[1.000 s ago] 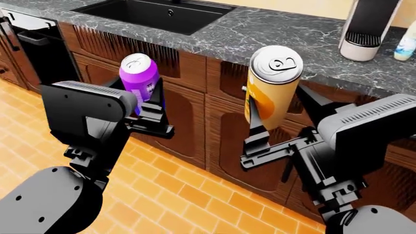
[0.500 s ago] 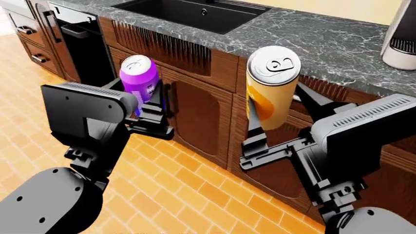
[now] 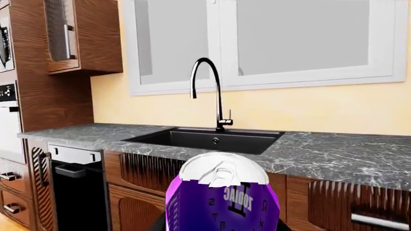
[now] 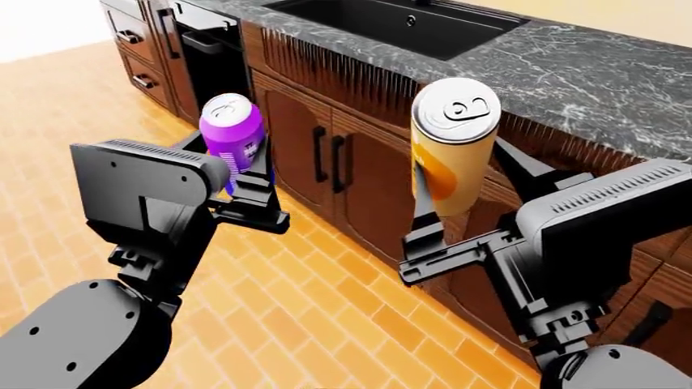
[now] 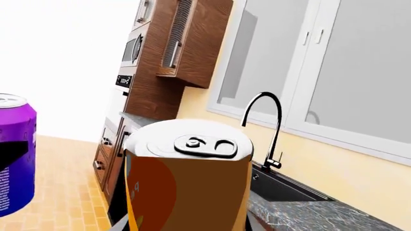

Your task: Move the drinks to the dining counter.

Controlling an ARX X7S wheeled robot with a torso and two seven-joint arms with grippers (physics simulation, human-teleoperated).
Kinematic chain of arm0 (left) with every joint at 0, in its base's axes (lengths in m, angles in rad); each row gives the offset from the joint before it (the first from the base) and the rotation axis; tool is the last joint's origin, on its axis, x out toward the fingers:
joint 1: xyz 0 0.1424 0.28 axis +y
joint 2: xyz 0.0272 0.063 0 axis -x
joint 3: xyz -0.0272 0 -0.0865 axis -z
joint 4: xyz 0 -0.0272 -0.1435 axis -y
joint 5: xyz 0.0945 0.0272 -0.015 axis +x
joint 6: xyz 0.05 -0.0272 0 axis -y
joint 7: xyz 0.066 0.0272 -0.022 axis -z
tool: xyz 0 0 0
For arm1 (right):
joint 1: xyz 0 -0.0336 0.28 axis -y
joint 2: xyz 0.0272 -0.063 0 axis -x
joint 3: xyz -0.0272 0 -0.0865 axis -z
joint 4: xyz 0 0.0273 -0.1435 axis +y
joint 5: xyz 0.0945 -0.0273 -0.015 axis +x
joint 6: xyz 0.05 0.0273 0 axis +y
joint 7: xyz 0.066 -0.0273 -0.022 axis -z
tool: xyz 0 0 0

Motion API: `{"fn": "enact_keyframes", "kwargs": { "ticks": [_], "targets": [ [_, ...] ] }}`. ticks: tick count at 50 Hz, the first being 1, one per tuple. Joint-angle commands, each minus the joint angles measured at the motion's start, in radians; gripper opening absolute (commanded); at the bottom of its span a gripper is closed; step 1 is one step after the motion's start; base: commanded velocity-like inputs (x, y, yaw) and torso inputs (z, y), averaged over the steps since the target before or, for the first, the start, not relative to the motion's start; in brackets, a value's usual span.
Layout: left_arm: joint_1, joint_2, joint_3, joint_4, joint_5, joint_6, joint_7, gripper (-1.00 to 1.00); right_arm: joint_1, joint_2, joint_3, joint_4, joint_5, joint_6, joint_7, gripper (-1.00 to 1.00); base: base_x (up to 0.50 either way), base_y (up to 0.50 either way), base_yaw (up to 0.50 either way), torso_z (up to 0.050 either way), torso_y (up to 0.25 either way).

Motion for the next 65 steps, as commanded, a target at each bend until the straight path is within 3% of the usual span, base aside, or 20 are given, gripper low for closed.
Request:
{"fn": "enact_keyframes", "kwargs": {
  "ticks": [1, 65],
  "targets": [
    [-0.004, 0.0, -0.004, -0.002, -0.011, 0.009, -0.011, -1.0, 0.009, 0.003, -0.005, 0.001, -0.024, -0.007, -0.004, -1.0, 0.0, 0.0, 0.5, 0.0, 0.0],
    [0.001, -0.019, 0.011, -0.009, -0.023, 0.031, -0.023, -1.0, 0.009, 0.017, -0.04, 0.035, -0.035, -0.028, 0.023, -1.0, 0.03, 0.05, 0.5, 0.0, 0.001]
  ]
}}
